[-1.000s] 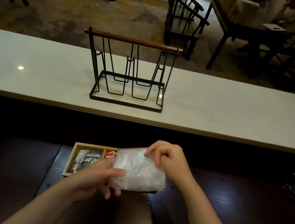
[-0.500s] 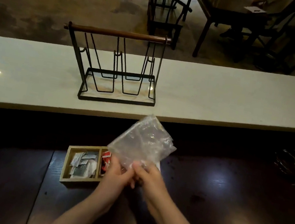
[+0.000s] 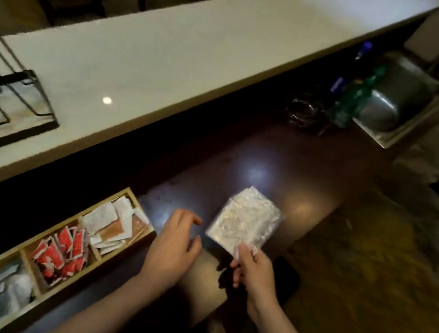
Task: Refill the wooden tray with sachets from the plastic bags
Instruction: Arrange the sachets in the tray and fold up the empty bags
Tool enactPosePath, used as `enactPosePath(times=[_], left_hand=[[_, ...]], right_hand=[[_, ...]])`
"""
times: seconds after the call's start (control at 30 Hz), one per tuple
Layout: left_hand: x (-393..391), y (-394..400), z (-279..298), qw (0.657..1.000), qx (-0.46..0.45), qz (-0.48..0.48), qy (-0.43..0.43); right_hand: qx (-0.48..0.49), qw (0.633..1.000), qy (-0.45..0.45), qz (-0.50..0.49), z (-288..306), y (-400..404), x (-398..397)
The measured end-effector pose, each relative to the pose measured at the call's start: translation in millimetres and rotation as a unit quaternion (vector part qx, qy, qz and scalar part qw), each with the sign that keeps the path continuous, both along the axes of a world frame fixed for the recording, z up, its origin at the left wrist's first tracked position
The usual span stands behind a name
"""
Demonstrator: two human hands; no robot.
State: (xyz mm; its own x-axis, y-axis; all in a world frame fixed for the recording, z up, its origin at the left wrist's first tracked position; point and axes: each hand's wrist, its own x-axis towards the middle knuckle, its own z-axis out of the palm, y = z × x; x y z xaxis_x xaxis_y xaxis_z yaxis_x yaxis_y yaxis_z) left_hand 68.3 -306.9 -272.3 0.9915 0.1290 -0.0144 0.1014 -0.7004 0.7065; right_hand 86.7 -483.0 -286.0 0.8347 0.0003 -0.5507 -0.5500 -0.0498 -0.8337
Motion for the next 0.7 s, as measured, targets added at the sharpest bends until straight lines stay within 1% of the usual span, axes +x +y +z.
enactPosePath(times=[0.2, 0.33, 0.4, 0.43, 0.53, 0.6, 0.7], left_hand=[[64, -78, -29, 0.991, 0.074, -0.110, 0.007], [112, -135, -52, 0.981, 0.106, -0.162, -0.031], [135, -160, -67, 0.972, 0.128, -0.191, -0.053], [149, -181, -83, 0.966, 0.142, -0.209, -0.059], [162, -194, -96, 0.950, 0.210, -0.226, -0.048], [165, -200, -110, 0.934, 0.264, -0.233, -0.056], [168, -200, -120, 0.928, 0.285, -0.233, -0.063]], right_hand=[[-0.053, 0.992, 0.019, -0.109, -46, -87, 20], [-0.052, 0.976, 0.055, -0.204, -90, -151, 27], [-0.056, 0.965, 0.086, -0.239, -118, -178, 27], [-0.055, 0.958, 0.105, -0.260, -142, -197, 25], [-0.030, 0.941, 0.183, -0.282, -177, -211, 24], [0.004, 0.926, 0.236, -0.294, -208, -220, 26], [0.045, 0.911, 0.276, -0.304, -251, -226, 35]])
